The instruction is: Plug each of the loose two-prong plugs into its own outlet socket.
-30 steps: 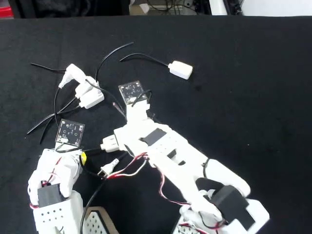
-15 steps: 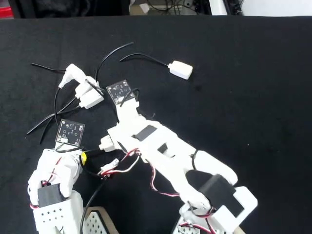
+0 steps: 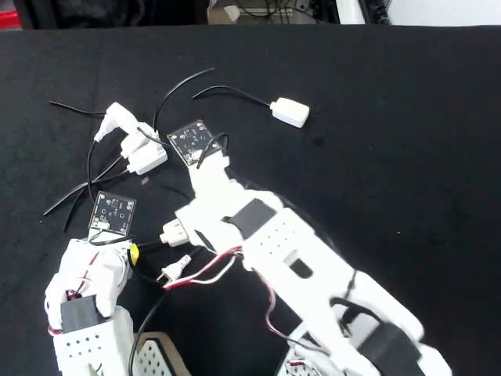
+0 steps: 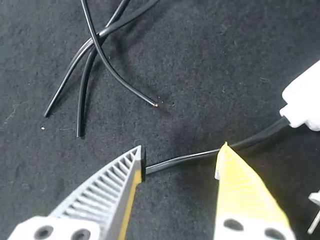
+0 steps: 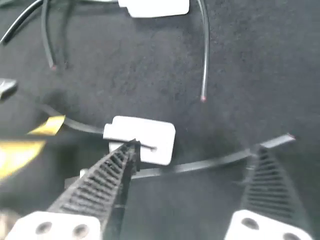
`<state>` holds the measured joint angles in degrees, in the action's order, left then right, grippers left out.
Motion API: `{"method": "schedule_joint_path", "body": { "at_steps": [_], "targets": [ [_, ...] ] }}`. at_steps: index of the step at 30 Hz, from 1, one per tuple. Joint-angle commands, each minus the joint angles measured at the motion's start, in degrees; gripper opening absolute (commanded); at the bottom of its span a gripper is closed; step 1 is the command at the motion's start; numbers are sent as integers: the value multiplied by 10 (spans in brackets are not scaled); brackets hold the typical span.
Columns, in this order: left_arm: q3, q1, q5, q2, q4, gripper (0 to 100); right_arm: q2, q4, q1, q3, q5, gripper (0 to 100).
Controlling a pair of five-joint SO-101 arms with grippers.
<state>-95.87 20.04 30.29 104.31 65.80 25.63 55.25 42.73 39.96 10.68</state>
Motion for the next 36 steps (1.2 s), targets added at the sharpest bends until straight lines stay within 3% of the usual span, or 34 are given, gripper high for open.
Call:
{"method": "schedule_joint_path", "body": {
  "at_steps": [1,5,8,12,17,20,26,29,36],
  "targets": [
    [22,-37,-2,-1,-5,244,65,207,-18,-87,-64,224],
    [69,-124,-43,-2,35,269,78,338,-92,-153,-160,118],
    [98,-166,-57,-3,43,330,78,373,-159,-150,-229,74],
    [111,-203,-57,-40,23,332,78,311,-256,-94,-256,51],
    [178,-212,-55,-241,-65,332,78,141,-324,-4,-316,50],
    [258,-227,-42,-408,-103,332,78,66,-347,25,-335,50],
    [383,-277,55,-685,-139,331,78,56,-348,36,-331,50],
    [434,-280,111,-791,-151,331,77,56,-348,37,-331,50],
    [557,-276,117,-953,-172,253,77,44,-348,50,-331,50]
  ]
}}
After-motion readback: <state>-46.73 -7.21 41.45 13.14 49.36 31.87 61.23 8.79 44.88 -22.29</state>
